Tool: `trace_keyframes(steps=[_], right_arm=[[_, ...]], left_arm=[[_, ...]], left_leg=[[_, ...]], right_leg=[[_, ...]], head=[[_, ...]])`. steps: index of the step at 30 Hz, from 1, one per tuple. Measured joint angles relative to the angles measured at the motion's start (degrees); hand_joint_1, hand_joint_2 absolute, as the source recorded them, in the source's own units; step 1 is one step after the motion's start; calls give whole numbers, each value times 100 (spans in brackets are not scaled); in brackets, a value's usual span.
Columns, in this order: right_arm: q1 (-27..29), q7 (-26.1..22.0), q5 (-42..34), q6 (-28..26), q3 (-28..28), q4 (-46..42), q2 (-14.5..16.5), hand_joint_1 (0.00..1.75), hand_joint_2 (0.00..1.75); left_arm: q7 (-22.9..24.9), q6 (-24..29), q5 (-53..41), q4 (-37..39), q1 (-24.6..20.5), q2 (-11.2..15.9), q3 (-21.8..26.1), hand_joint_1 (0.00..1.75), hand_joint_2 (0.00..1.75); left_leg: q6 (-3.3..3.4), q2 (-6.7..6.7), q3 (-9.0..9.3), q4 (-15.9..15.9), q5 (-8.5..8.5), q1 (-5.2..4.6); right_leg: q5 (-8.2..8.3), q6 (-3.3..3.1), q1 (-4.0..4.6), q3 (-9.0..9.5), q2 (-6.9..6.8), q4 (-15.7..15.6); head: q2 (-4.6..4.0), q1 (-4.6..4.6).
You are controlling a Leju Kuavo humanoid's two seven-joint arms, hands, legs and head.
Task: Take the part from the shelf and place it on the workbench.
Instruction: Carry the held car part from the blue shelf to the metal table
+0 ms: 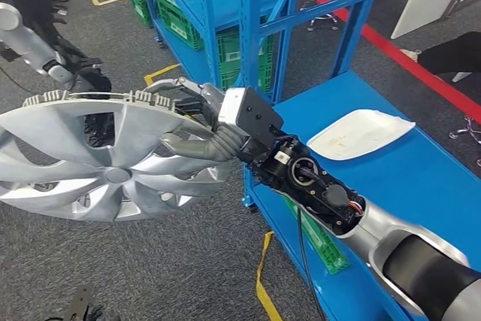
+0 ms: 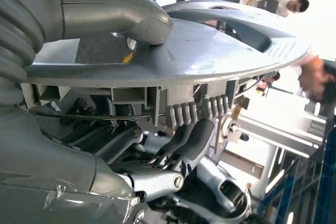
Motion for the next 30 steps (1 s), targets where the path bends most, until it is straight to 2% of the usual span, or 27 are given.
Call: trace_keyframes(steps=[2,3,5,8,9,10,11,12,13,14,15,16,17,18,20,21,22,24,25,26,27,28,29,30], right_arm=[[-3,1,3,1,0,3,7,175,175],[-9,1,7,1,0,3,10,175,175],[-23,6,15,2,1,8,20,175,175],[-33,24,24,2,2,19,36,175,175],[-37,32,30,1,2,20,38,175,175],[-43,37,35,0,2,21,38,175,175],[-48,40,40,-1,2,22,38,175,175],[-52,42,42,-1,2,24,38,175,175],[-53,43,42,-2,2,28,37,175,175],[-51,45,42,-2,3,33,37,175,175],[-49,48,42,-2,3,39,37,175,175],[-50,50,42,-3,4,44,37,175,175],[-54,52,42,-3,4,48,37,175,175],[-63,52,42,-4,4,49,37,175,175],[-75,50,39,-4,3,51,38,175,175],[-78,48,37,-2,2,55,38,175,175],[-77,46,36,2,2,61,38,175,175],[-81,46,35,12,2,71,40,175,175],[-88,47,36,16,3,76,45,175,175],[-95,45,36,18,3,79,52,175,175],[-102,43,34,20,3,82,58,175,175],[-106,40,33,20,3,87,64,175,175],[-103,36,33,22,4,92,66,175,175],[-97,37,32,26,7,101,66,175,175]], left_arm=[[1,0,0,0,-6,5,0,0,175],[2,0,0,0,-10,3,0,0,175],[7,0,0,0,-8,-6,0,0,175],[19,4,0,0,0,-1,0,0,175],[22,8,0,0,-3,-2,0,0,175],[23,11,-1,0,-12,-1,0,0,175],[24,14,-2,0,-21,-2,0,0,175],[24,15,-5,0,-30,-6,0,0,175],[23,15,-10,0,-35,-7,0,0,175],[22,15,-16,0,-33,-8,0,0,175],[23,15,-22,0,-30,-10,0,0,175],[23,15,-28,0,-28,-11,0,0,175],[23,15,-33,0,-29,-14,0,0,175],[23,16,-37,0,-31,-20,0,0,175],[29,26,-45,0,-30,-44,0,0,175],[36,33,-49,0,-25,-50,0,0,175],[43,42,-51,0,-15,-53,0,0,175],[51,50,-51,0,2,-37,0,0,175],[50,54,-50,-2,11,-33,0,0,175],[46,57,-50,-4,3,-28,0,0,175],[44,64,-50,-7,-14,-17,0,0,175],[42,70,-50,-10,-29,-15,0,0,175],[41,74,-49,-10,-46,-8,0,0,175],[42,77,-49,-11,-46,-5,0,0,175]], left_leg=[[-8,178,494,-922,343,-2],[13,247,628,-1176,412,-17],[94,270,665,-1254,404,-52],[209,111,666,-1234,378,-56],[239,55,683,-1235,372,-50],[265,-1,704,-1238,369,-43],[287,-60,719,-1241,366,-42],[304,-120,726,-1241,362,-48],[316,-183,728,-1240,359,-57],[324,-251,733,-1239,355,-69],[328,-326,743,-1238,352,-81],[331,-406,757,-1238,348,-92],[332,-485,774,-1239,343,-100],[332,-557,795,-1242,337,-105],[314,-671,809,-1271,340,-73],[293,-722,802,-1283,348,-46],[269,-770,790,-1298,358,-17],[211,-884,785,-1329,379,-15],[191,-859,781,-1330,365,-28],[163,-724,741,-1260,304,-51],[131,-531,642,-1071,185,-64],[101,-302,487,-766,19,-50],[60,-143,289,-383,-156,-36],[21,-79,79,12,-302,-10]], right_leg=[[-33,56,-4,37,-104,-2],[-50,93,6,49,-140,2],[-73,158,39,74,-199,-3],[-141,232,22,117,-296,10],[-221,254,5,93,-224,98],[-364,268,-7,-13,-89,339],[-549,275,-11,-199,69,724],[-747,270,-9,-427,217,1195],[-902,259,2,-673,289,1657],[-965,241,14,-863,316,1967],[-903,211,28,-948,331,2039],[-739,170,49,-938,351,1901],[-494,120,71,-834,386,1572],[-206,62,98,-656,465,1081],[133,-27,122,-345,702,350],[201,-52,133,-247,786,155],[200,-63,135,-205,820,121],[206,-77,137,-131,733,30],[205,-77,117,-83,667,-50],[208,-78,95,-28,589,-146],[214,-77,72,20,506,-233],[223,-75,63,37,433,-262],[223,-81,60,44,362,-272],[217,-81,58,41,289,-265]], head=[[0,-4],[0,-11],[0,6],[0,41],[0,52],[0,72],[0,95],[0,114],[0,128],[0,136],[0,140],[0,143],[0,147],[0,150],[0,120],[0,119],[0,127],[0,167],[0,172],[0,144],[0,115],[0,87],[0,56],[0,45]])
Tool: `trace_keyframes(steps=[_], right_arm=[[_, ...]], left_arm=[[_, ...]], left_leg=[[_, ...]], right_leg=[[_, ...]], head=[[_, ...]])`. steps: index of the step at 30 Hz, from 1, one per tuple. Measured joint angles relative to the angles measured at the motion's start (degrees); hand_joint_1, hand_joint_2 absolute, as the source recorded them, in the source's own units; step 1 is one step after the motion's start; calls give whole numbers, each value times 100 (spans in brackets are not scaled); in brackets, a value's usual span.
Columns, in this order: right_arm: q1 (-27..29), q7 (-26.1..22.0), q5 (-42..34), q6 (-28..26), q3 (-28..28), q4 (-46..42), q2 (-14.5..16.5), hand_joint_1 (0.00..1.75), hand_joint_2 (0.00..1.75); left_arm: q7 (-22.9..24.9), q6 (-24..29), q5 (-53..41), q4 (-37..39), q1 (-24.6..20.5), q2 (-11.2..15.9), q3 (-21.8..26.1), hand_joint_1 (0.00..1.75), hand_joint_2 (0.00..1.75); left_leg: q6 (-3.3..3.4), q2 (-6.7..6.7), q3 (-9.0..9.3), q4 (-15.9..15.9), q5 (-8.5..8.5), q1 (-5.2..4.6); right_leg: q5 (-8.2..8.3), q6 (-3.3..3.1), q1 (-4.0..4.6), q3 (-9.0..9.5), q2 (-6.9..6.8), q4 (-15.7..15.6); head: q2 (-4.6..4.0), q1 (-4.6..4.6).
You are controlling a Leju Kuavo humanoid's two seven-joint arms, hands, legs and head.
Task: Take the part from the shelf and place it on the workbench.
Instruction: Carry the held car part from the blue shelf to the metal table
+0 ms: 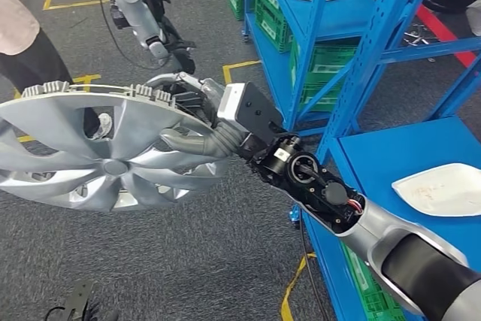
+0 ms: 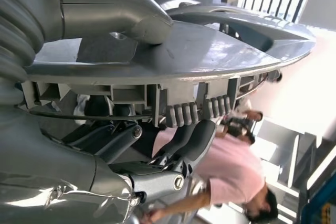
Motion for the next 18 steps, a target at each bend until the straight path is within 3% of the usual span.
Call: trace_keyframes(steps=[2,3,6,8,10,11,13,15,17,18], right_arm=[[19,4,1,10,7,24,0,175,175],[28,6,1,19,8,36,0,175,175],[29,7,-7,45,9,50,3,175,175],[14,6,-15,54,9,54,7,175,175],[0,3,-17,60,9,61,15,175,175],[-6,4,-19,61,9,65,20,175,175],[-16,5,-20,66,8,69,27,175,175],[-20,4,-22,68,7,77,28,175,175],[-13,6,-23,69,8,94,28,175,175],[-8,7,-23,70,8,104,28,175,175]], left_arm=[[-1,1,1,0,24,-4,0,0,175],[-3,4,3,0,36,-1,0,0,175],[-13,13,16,0,41,15,0,0,175],[-21,15,21,0,34,20,0,0,175],[-27,17,24,0,47,35,0,0,175],[-28,17,26,0,59,33,0,0,175],[-29,17,31,0,61,38,0,0,175],[-30,17,27,0,45,31,0,0,175],[-31,17,18,0,38,22,0,0,175],[-30,17,15,0,41,19,0,0,175]], left_leg=[[-66,31,-241,400,-47,42],[-96,47,-180,252,90,59],[-131,253,469,-1014,673,57],[-50,350,621,-1332,754,12],[77,267,594,-1293,737,-13],[127,208,589,-1281,734,-7],[206,97,598,-1287,742,11],[259,-13,601,-1289,749,3],[286,-149,601,-1287,752,-24],[290,-220,601,-1285,751,-36]], right_leg=[[-22,13,-6,-7,-149,24],[-41,28,-12,-10,-226,44],[-127,109,-21,-9,-419,143],[-177,187,-9,-15,-496,204],[-216,256,-5,-2,-583,228],[-248,291,-14,-3,-561,247],[-445,343,-45,-106,-317,503],[-847,355,-51,-443,-14,1277],[-1153,339,-37,-833,59,2100],[-1175,320,-31,-933,62,2278]], head=[[0,-11],[0,-15],[0,-19],[0,-36],[0,-32],[0,-16],[0,12],[0,50],[0,77],[0,81]])
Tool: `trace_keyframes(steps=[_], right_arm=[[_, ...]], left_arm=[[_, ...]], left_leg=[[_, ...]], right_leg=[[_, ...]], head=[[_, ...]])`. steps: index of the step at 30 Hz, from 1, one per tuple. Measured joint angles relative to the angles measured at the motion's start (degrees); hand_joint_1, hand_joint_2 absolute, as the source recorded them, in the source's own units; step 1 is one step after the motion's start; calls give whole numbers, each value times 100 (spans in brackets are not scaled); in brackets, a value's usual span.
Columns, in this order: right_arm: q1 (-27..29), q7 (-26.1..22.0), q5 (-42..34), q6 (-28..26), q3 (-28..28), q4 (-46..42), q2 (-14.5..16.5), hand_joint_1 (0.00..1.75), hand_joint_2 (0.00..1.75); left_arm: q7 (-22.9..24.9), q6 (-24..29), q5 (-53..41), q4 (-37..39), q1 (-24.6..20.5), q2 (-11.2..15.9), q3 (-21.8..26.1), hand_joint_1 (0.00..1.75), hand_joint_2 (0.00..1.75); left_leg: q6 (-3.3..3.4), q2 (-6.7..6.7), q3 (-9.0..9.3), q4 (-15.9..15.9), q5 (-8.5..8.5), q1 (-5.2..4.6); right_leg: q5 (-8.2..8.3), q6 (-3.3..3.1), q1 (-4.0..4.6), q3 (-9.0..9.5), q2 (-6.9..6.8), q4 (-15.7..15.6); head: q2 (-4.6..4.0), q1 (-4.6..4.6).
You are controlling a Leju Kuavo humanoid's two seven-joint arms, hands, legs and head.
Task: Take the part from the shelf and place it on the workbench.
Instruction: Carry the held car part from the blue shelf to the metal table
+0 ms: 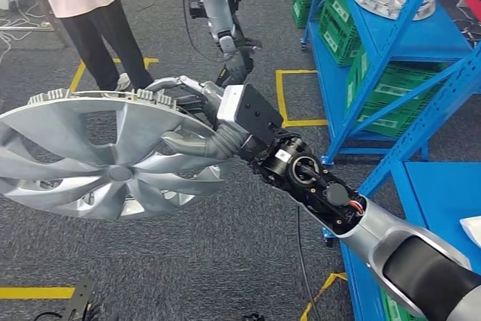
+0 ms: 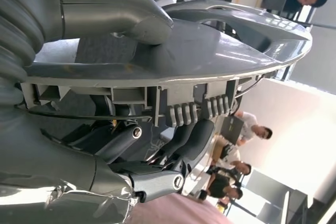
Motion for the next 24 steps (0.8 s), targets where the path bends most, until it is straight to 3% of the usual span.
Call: trace_keyframes(steps=[1,3,5,7,9,10,11,12,14,16,17,18,20,22,24], right_arm=[[4,1,0,1,1,8,0,175,175],[5,0,0,2,0,16,0,175,175],[1,-2,0,1,-1,17,0,175,175],[-6,-4,-1,0,-2,19,0,175,175],[-5,-3,-1,0,-2,21,0,175,175],[-4,-1,-1,0,-2,22,2,175,175],[-5,-1,0,-2,-2,22,3,175,175],[-11,-2,-1,-5,-2,23,5,175,175],[-21,-7,-2,-13,-2,25,7,175,175],[-20,-4,-2,-15,1,32,7,175,175],[-18,-2,-2,-15,2,39,7,175,175],[-15,-1,-2,-15,2,45,7,175,175],[-16,-1,-2,-15,2,51,7,175,175],[-22,-2,-2,-15,1,51,7,175,175],[-25,-4,-2,-15,1,51,7,175,175]], left_arm=[[1,0,-4,0,2,-2,0,0,175],[7,-1,-11,0,0,-8,0,0,175],[15,-3,-16,0,-7,-26,0,0,175],[21,-4,-15,0,-10,-33,0,0,175],[22,-4,-14,0,4,-17,0,0,175],[22,-3,-15,-1,17,-15,0,0,175],[22,-2,-15,-1,18,-4,0,0,175],[21,0,-15,-1,8,2,0,0,175],[21,2,-16,0,-22,5,0,0,175],[21,2,-16,0,-19,-12,0,0,175],[21,2,-16,0,-9,-19,0,0,175],[21,2,-16,0,-2,-20,0,0,175],[21,4,-18,0,-5,-7,0,0,175],[24,20,-25,0,-19,-2,0,0,175],[35,46,-35,0,-16,-10,0,0,175]], left_leg=[[1,-79,2,3,1,-8],[1,-237,12,7,1,-20],[-15,-368,4,5,7,-20],[-59,-466,-45,15,30,4],[-130,-580,-84,7,65,17],[-163,-550,-95,13,59,15],[-191,-420,-131,80,4,0],[-220,-234,-228,276,-117,-10],[-270,129,-571,979,-474,12],[-324,218,-883,1612,-695,52],[-345,238,-907,1668,-669,66],[-359,259,-816,1504,-555,77],[-365,382,-357,664,-198,82],[-316,547,-33,72,-7,47],[-236,552,-18,30,-4,12]], right_leg=[[109,-32,8,22,6,-97],[537,-115,28,315,72,-811],[878,-195,30,673,312,-1588],[946,-219,30,819,470,-1894],[953,-217,32,843,394,-1945],[966,-226,22,861,329,-1972],[980,-246,5,882,257,-2005],[995,-267,-10,899,177,-2038],[1000,-297,-4,907,23,-2054],[994,-302,3,901,-127,-2052],[990,-300,3,897,-205,-2050],[984,-292,3,897,-279,-2047],[959,-254,3,908,-428,-2032],[931,-193,27,917,-538,-2017],[912,-131,56,927,-613,-2011]], head=[[0,3],[0,10],[0,-4],[0,-13],[0,2],[0,5],[0,-17],[0,-44],[0,-92],[0,-112],[0,-119],[0,-125],[0,-127],[0,-128],[0,-116]])
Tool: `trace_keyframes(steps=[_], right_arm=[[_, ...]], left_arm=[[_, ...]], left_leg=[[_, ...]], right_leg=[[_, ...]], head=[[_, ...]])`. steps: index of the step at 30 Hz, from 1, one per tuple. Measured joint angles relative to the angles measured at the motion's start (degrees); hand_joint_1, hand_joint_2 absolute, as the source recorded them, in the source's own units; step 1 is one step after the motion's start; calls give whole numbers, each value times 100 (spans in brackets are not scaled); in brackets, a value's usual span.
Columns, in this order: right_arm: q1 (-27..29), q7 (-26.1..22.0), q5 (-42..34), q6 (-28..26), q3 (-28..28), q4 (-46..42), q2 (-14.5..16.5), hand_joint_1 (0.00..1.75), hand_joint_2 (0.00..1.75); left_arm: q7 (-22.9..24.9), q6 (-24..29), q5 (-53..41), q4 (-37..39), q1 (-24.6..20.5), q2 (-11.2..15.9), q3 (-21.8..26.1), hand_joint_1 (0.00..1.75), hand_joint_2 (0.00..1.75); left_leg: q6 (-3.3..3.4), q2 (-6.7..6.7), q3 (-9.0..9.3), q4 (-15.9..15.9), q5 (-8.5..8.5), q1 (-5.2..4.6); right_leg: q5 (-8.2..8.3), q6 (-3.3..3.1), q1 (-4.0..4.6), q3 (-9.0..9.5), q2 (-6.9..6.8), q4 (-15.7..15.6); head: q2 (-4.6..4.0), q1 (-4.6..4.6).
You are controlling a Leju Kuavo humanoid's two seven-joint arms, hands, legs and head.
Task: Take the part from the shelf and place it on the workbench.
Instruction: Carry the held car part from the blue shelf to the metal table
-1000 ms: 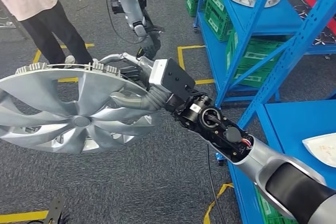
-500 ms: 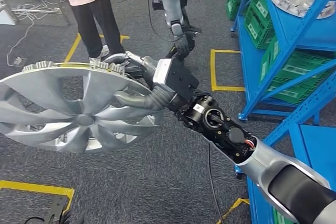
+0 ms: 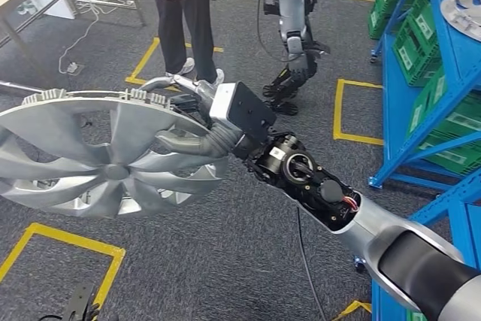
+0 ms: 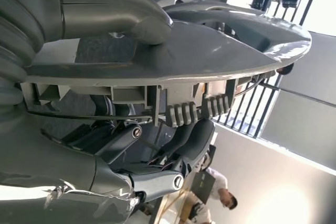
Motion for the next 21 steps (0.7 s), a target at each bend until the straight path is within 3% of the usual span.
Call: trace_keyframes(steps=[2,4,6,8,9,10,12,14,16,17,19,21], right_arm=[[1,-1,-1,-1,-1,-1,0,175,175],[-1,1,-1,-1,-2,-3,0,175,175],[3,3,-5,-1,-3,-6,0,175,175],[25,9,-10,-2,-3,-6,-1,175,175],[43,13,-12,-2,-3,-5,-2,175,175],[58,17,-12,-2,-3,-4,-2,175,175],[74,21,-11,-2,-4,-4,-2,175,175],[74,20,-12,-2,-7,-5,-2,175,175],[73,18,-13,-2,-9,-14,-1,175,175],[73,19,-14,-2,-9,-18,-1,175,175],[73,24,-11,-2,-9,-22,-1,175,175],[70,24,-10,-6,-10,-27,0,175,175]], left_arm=[[41,15,1,0,14,1,0,0,175],[109,22,14,0,17,0,0,0,175],[197,43,21,0,1,-9,0,0,175],[290,65,26,0,-5,-15,-1,0,175],[321,68,29,0,-2,-18,-1,0,175],[336,68,33,0,1,-19,-1,0,175],[343,68,35,0,-1,-23,0,0,175],[343,68,35,0,-7,-37,0,0,175],[351,69,35,0,-9,-45,0,0,175],[356,70,35,0,-4,-44,0,0,175],[362,71,36,0,17,-33,-1,0,175],[363,72,36,0,4,-29,-1,0,175]], left_leg=[[75,-123,-5,6,-11,6],[139,-229,13,-8,-12,32],[189,-333,24,-13,-9,38],[216,-457,25,-7,-9,18],[220,-532,25,0,-10,8],[221,-605,26,9,-13,2],[213,-775,34,31,-21,-1],[183,-910,31,27,-18,17],[116,-1020,-30,20,15,61],[72,-1082,-63,14,40,83],[-7,-1179,-91,-12,77,90],[-79,-872,-209,225,-63,56]], right_leg=[[-40,63,-6,22,-62,9],[-214,121,-35,-40,130,207],[-585,149,-52,-334,463,906],[-899,152,-49,-716,593,1724],[-907,143,-48,-823,608,1905],[-814,129,-48,-840,615,1881],[-337,75,-50,-566,682,1146],[-25,26,-68,-243,976,375],[-6,2,-74,-130,1223,150],[4,-5,-67,-120,1249,136],[26,-43,-86,-77,1103,78],[62,-114,-111,-25,915,1]], head=[[0,22],[0,44],[0,85],[0,119],[0,127],[0,126],[0,130],[0,113],[0,108],[0,111],[0,122],[0,71]])
